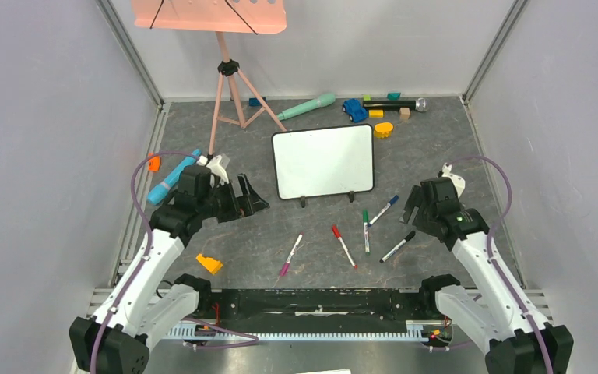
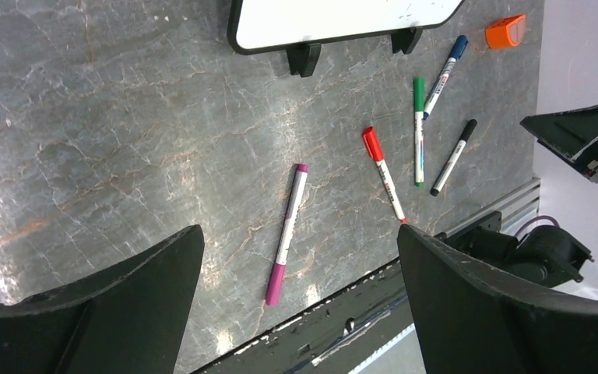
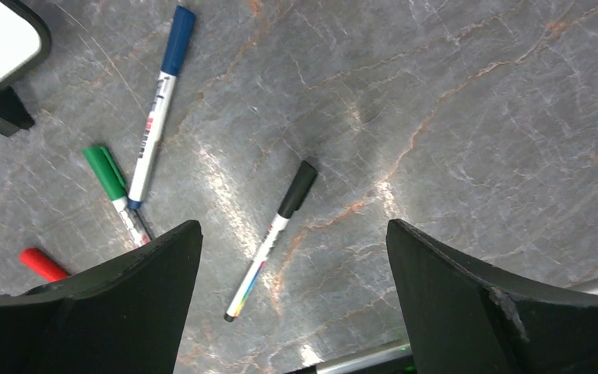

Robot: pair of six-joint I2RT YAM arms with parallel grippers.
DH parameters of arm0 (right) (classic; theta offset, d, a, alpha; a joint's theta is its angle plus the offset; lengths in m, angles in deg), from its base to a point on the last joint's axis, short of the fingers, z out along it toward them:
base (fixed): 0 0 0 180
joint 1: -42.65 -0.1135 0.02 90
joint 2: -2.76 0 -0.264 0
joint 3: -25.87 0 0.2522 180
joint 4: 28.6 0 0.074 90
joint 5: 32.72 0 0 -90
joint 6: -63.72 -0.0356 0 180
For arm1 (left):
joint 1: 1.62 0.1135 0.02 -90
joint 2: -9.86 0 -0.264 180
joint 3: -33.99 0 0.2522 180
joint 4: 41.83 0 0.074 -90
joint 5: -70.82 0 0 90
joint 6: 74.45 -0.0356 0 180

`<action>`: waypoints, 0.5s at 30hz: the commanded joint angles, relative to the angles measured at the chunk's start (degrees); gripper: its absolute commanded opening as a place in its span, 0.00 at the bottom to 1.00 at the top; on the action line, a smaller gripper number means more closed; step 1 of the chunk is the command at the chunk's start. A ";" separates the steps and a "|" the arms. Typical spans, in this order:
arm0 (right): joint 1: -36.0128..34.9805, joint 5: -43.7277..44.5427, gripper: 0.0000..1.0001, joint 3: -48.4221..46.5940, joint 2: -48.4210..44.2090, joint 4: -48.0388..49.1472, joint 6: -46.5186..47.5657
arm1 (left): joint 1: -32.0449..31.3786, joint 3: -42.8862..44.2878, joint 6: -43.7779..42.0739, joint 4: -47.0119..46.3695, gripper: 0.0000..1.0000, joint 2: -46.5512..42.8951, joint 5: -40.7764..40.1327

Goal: Write a sentence on the whiteboard
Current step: Pick up the whiteboard marker from the center of the board.

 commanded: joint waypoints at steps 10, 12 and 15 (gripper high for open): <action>-2.60 -0.92 0.77 -0.64 10.55 14.10 -16.62 | -0.51 0.51 -7.68 -4.25 1.00 0.96 1.15; -4.77 0.75 0.76 -2.14 13.67 15.12 -17.77 | -0.53 0.39 -7.76 -4.59 1.00 0.94 0.53; -7.90 2.63 0.76 -5.43 19.01 15.18 -18.98 | -0.53 -0.56 -6.87 -6.01 1.00 0.91 0.48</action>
